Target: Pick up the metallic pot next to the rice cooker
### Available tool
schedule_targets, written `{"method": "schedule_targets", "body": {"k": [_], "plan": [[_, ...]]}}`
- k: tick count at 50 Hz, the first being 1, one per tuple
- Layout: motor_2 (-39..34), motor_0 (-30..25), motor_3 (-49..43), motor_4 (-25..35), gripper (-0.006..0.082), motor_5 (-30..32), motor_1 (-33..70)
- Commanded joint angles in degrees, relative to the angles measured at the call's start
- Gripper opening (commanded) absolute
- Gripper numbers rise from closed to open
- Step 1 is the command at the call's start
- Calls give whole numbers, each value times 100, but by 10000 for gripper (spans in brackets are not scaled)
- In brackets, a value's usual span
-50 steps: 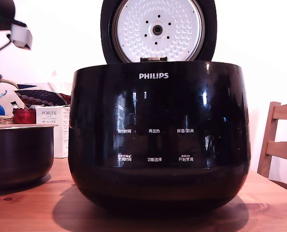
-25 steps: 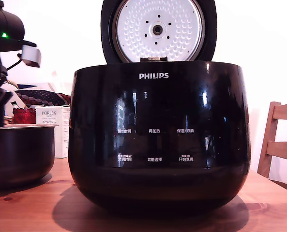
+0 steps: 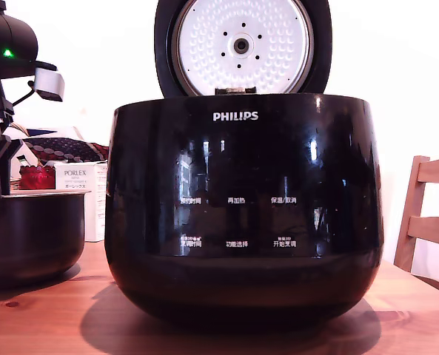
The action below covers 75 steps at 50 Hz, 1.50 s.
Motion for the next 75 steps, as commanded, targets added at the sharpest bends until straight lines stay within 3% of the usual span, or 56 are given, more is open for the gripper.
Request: {"method": "schedule_targets", "body": {"k": [1, 8, 20, 32, 64, 75], "plan": [[-9, -37, -11, 4, 340, 42, 214], [-9, -76, 70, -17, 293, 42, 214], [-9, -90, -42, -17, 94, 42, 214], [-9, -94, -404, 26, -25, 192, 214], [83, -492, -601, -380, -24, 166, 24], [503, -492, -1167, -516, -24, 166, -116]]}}
